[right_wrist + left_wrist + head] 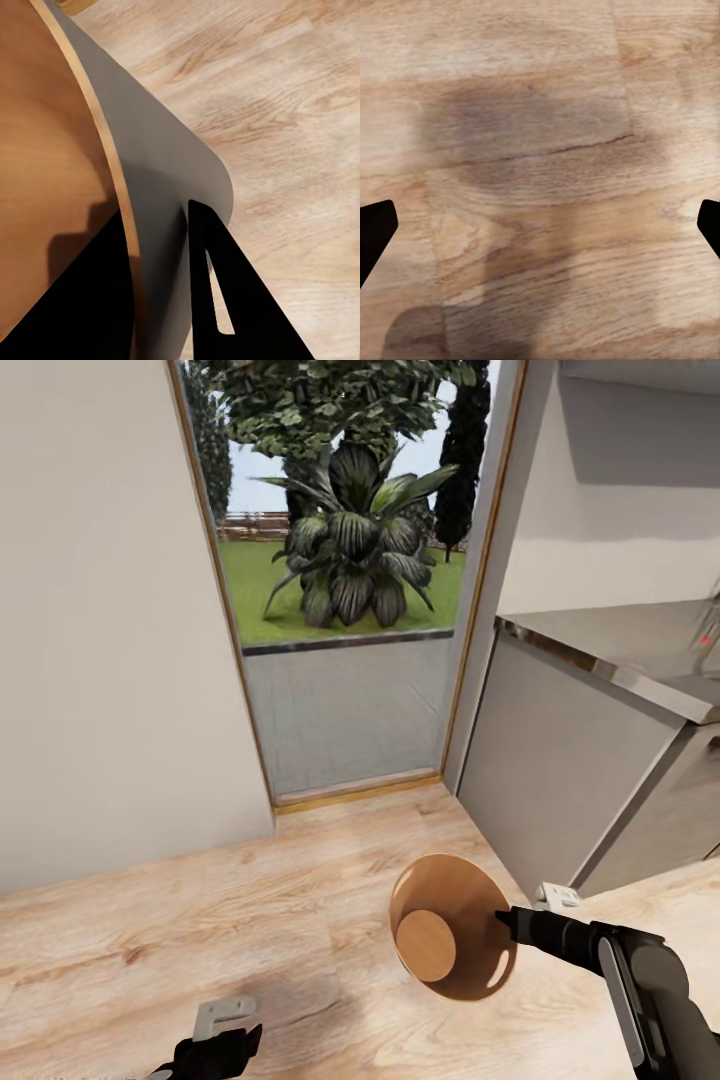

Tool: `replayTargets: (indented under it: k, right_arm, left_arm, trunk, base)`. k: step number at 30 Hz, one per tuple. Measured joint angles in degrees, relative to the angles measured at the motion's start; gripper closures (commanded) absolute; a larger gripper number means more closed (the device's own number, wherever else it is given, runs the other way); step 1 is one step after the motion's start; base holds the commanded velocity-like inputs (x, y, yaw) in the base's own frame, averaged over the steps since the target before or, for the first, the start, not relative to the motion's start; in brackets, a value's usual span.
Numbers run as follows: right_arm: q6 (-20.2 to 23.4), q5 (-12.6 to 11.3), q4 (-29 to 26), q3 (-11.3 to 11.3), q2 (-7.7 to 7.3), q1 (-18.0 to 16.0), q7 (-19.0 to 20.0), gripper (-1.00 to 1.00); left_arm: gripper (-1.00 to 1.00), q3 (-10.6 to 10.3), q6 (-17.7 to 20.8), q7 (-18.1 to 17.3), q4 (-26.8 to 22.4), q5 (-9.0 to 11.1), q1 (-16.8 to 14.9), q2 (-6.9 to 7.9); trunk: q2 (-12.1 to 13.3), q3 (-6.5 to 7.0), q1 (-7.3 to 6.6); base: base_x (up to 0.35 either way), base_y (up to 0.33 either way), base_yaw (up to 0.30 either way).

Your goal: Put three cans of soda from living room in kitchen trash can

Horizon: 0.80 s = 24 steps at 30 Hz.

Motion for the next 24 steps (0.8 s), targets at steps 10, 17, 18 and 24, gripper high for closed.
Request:
replayTargets:
  k: [10,17,18,24]
  right_arm:
    - [0.02,0.06,0.0,0.0,0.0,0.0,-0.04,1.0]
    - [0.01,0.43,0.0,0.06,0.0,0.0,-0.03,1.0]
    - [0.02,0.4,0.0,0.07,0.0,0.0,-0.03,1.0]
    - [0.02,0.51,-0.06,0.09,0.0,0.0,-0.03,1.0]
  left_arm:
    - [-1.0,0.0,0.0,-0.01,-0.08,0.0,0.01,0.0]
    - [-1.0,0.0,0.0,-0.08,-0.15,0.0,0.01,0.0]
    - [-1.0,0.0,0.0,-0.09,-0.16,0.0,0.01,0.0]
    - [-1.0,0.0,0.0,-0.09,-0.17,0.0,0.01,0.0]
  trunk:
    - [0.0,0.88,0.0]
    - [0.0,1.49,0.0]
    - [0.0,1.58,0.0]
    - [0.0,2.1,0.0]
  base:
    - [0.0,0.0,0.134]
    - [0.0,0.0,0.134]
    - [0.0,0.0,0.134]
    - [0.0,0.0,0.135]
